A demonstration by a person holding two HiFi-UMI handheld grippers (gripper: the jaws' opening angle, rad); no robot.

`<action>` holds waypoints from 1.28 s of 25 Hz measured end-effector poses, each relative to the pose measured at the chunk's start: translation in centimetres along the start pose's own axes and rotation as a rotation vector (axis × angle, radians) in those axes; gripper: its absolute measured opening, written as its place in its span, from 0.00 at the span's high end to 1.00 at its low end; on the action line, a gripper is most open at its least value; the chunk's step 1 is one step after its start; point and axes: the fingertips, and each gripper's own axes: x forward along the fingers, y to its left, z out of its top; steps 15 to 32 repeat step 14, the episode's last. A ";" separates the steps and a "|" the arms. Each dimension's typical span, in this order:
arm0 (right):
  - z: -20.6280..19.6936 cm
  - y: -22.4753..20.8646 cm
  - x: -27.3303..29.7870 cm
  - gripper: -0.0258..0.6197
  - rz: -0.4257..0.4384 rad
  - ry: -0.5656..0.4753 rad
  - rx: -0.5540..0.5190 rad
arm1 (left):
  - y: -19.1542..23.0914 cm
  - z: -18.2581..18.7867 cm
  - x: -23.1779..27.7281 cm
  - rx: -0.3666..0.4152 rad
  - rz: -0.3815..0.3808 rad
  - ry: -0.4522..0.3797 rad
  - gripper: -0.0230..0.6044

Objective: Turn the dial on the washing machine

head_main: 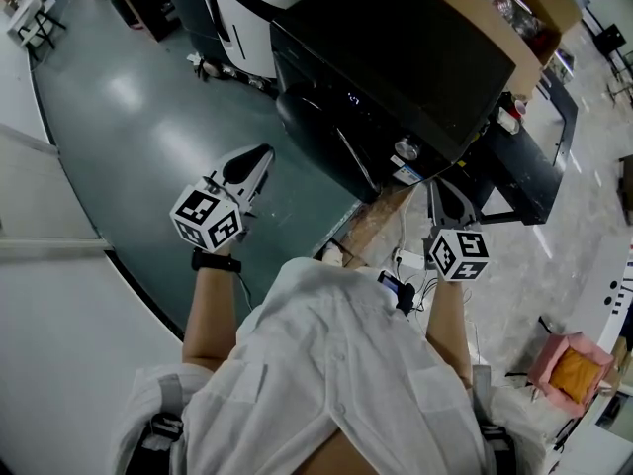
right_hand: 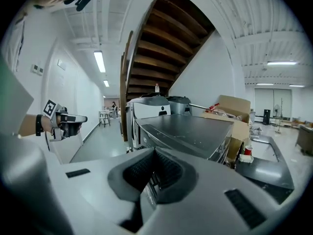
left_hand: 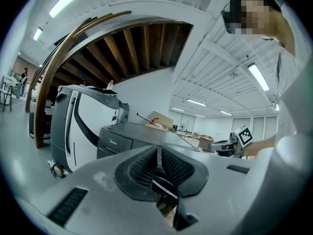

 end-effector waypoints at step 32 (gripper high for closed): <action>-0.7 4.3 -4.5 0.96 -0.021 -0.014 -0.005 | -1.0 0.5 -6.4 0.025 0.004 -0.019 0.92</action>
